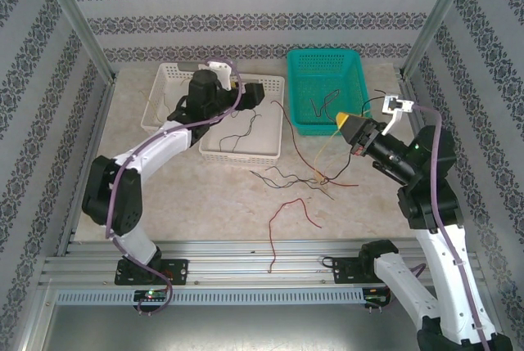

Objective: Untangle the cables

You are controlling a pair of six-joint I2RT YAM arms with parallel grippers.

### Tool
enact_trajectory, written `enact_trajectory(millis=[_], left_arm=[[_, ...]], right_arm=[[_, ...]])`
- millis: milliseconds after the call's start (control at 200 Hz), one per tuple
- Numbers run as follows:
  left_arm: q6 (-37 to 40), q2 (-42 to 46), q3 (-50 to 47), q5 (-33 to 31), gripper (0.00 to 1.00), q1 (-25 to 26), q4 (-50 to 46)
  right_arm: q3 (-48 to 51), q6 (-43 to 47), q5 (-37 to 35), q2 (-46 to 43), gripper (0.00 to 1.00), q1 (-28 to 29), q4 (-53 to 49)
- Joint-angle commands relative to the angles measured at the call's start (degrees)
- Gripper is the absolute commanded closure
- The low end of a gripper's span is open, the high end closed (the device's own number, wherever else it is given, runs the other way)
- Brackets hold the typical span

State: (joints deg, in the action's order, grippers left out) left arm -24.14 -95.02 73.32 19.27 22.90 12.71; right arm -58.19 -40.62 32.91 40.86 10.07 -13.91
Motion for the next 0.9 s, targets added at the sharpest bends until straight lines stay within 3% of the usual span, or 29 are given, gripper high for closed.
enact_trajectory(millis=[0,185,420,714,894], left_arm=[[-4.62,8.02,-1.96,5.89,0.02,2.10,6.85],[-13.64,14.97,-10.28,14.92,0.01,6.75,19.86],[-17.08,16.37,-17.54,21.83,0.03,16.60,28.79],[-11.52,14.48,-17.76,23.28,0.06,24.65,23.41],[-7.65,13.22,-15.89,21.41,0.18,26.23,18.61]], right_arm=[[0.96,1.86,-1.65,0.67,1.00,1.44,1.95],[1.02,1.45,-1.44,3.83,1.00,3.07,3.42],[0.40,0.29,0.13,7.30,1.00,4.65,4.55],[0.29,-0.85,0.64,9.00,1.00,6.41,5.23],[0.12,-1.02,0.54,9.30,1.00,7.74,5.25]])
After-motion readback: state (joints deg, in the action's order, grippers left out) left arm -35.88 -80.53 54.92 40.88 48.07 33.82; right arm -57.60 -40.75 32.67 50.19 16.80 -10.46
